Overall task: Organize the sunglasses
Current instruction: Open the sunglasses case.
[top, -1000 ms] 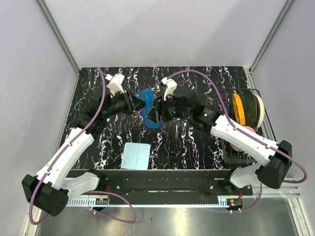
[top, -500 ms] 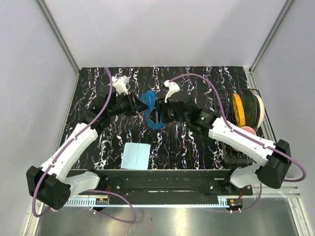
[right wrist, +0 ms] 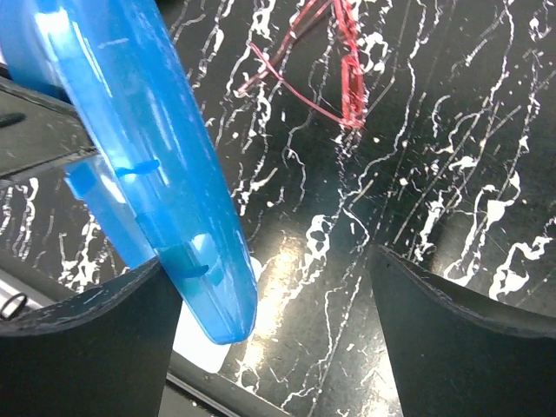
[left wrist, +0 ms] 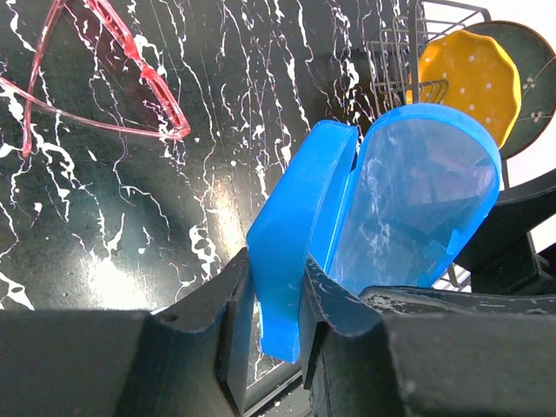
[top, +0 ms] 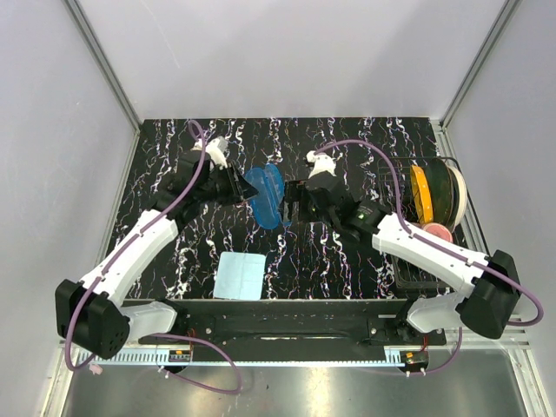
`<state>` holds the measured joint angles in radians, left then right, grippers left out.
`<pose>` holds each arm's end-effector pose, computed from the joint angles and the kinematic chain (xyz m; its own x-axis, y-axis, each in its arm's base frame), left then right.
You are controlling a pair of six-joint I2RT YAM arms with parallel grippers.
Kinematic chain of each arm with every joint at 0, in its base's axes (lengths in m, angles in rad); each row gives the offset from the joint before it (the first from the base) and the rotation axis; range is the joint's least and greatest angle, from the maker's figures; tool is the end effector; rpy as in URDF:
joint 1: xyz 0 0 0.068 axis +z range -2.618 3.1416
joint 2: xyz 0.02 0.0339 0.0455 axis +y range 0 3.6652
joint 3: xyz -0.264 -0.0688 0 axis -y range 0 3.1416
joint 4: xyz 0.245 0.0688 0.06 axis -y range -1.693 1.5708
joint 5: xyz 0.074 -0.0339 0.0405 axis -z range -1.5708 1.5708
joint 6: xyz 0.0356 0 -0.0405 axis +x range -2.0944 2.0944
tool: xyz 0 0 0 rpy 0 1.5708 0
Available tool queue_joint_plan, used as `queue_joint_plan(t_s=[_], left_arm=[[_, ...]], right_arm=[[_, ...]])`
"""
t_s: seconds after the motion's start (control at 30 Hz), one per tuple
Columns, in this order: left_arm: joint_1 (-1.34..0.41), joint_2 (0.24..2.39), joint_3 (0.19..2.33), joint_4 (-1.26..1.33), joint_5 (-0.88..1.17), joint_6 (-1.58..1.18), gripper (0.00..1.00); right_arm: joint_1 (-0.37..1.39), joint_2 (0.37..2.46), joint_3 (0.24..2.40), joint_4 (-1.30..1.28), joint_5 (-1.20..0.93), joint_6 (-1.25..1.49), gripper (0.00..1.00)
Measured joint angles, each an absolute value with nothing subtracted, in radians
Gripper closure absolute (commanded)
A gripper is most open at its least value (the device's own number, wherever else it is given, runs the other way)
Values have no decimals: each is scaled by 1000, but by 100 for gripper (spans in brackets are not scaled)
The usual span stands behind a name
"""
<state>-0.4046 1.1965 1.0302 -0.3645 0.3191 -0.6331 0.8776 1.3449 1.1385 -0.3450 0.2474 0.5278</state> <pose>0.2420 -0.1158 0.3233 -0.7435 -0.2928 -0.6013 0.2265 0.7357 -0.6383 0.2019 0.2293 0.3225 -0.5977 0.0447 -0.8005 -0.3606 0.8768 0.3182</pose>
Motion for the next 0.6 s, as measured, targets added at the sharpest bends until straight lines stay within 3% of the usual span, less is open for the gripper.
queue_joint_plan(t_s=[0.1, 0.13, 0.37, 0.6], left_arm=[[-405, 1217, 1029, -358, 332, -635, 100], [-405, 1224, 1026, -348, 338, -636, 100], [-406, 1272, 1020, -293, 384, -644, 100], [-408, 1355, 1019, -206, 401, -644, 97]], right_arm=[[876, 1348, 1116, -346, 262, 527, 20], [874, 1352, 1114, -346, 265, 525, 31], [822, 1411, 1113, -325, 247, 519, 67], [778, 1440, 1108, -298, 173, 482, 90]])
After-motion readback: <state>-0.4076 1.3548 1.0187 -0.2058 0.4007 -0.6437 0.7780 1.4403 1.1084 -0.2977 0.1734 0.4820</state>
